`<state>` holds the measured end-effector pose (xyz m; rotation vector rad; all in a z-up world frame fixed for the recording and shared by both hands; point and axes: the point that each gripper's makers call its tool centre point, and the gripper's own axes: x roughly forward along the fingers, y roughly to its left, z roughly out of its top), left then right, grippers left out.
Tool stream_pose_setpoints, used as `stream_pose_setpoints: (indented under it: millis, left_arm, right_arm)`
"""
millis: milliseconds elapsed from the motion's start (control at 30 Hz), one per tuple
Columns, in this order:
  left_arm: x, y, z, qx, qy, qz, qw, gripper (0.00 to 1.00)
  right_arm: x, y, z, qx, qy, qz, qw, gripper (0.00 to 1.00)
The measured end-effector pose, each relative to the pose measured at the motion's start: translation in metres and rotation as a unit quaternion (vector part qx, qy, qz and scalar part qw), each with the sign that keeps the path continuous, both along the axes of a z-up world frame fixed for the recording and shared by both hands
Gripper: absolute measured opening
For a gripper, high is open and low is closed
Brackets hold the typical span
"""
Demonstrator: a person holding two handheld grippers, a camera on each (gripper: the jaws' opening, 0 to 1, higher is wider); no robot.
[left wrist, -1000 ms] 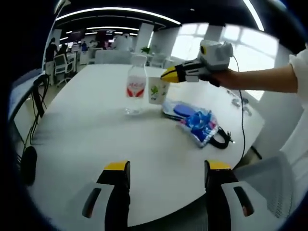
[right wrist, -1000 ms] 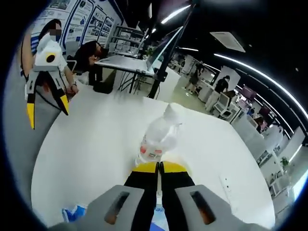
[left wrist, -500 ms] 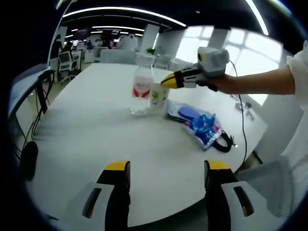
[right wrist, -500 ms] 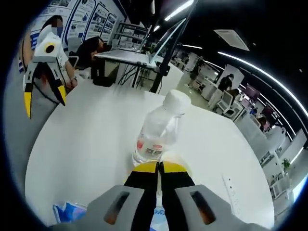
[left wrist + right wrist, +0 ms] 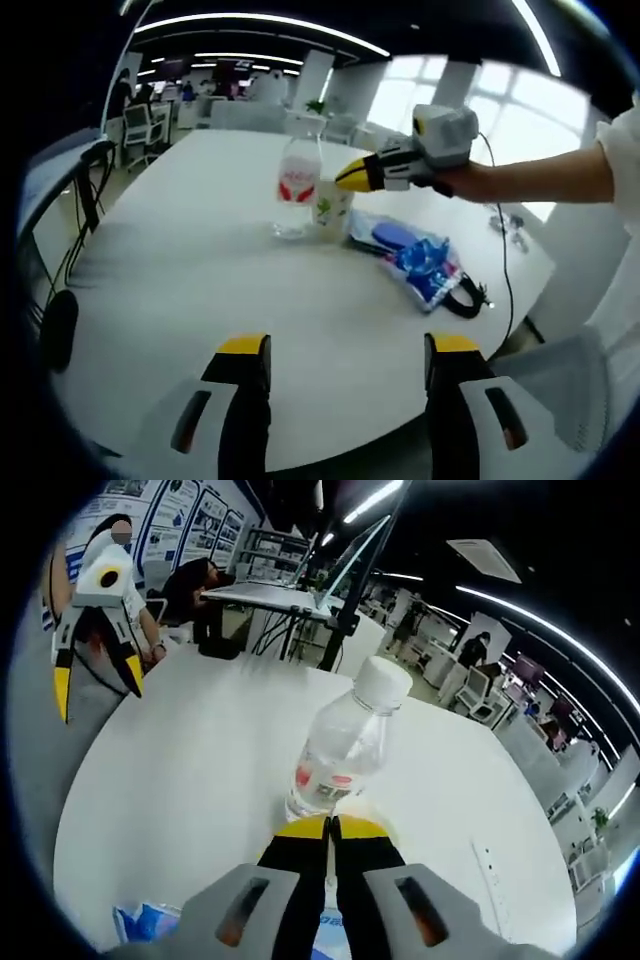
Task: Arrange the tabletop items into an orderly group along one side of the table until the central work area is clear of visible clutter.
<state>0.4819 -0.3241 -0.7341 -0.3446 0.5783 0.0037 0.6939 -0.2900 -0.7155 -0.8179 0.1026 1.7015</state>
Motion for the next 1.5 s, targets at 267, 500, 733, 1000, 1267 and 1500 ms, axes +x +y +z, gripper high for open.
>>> stream_pose_setpoints:
  millis: [267,500,733,1000,1267,1500]
  left_arm:
    - [0.0,0.003,-0.001,-0.003,-0.001,0.004,1.0,0.58]
    - [0.0,0.004,-0.002,-0.01,-0.001,0.007,0.9999,0.58]
    - [0.0,0.007,-0.001,-0.012,-0.003,0.011,0.9999,0.58]
    - [0.0,0.005,-0.001,-0.014,-0.003,0.011,0.9998,0.58]
    - [-0.001,0.007,-0.003,-0.02,-0.001,0.016,0.9997,0.59]
    - [0.001,0.005,0.0,-0.026,-0.005,0.017,0.9995,0.59]
  right_arm:
    - [-0.004,-0.003,-0.006,-0.006,0.007,-0.001,1.0,0.0]
    - [-0.006,-0.003,-0.007,-0.009,0.029,-0.009,0.9995,0.0]
    - [-0.01,-0.008,-0.014,-0.02,0.045,-0.01,0.9987,0.0]
    - [-0.007,-0.008,-0.015,-0.019,0.065,-0.027,0.9974,0.0]
    - [-0.008,-0.006,-0.017,-0.015,0.098,-0.048,0.9939,0.04]
    - [-0.007,-0.007,-0.013,-0.005,0.112,-0.068,0.9913,0.15]
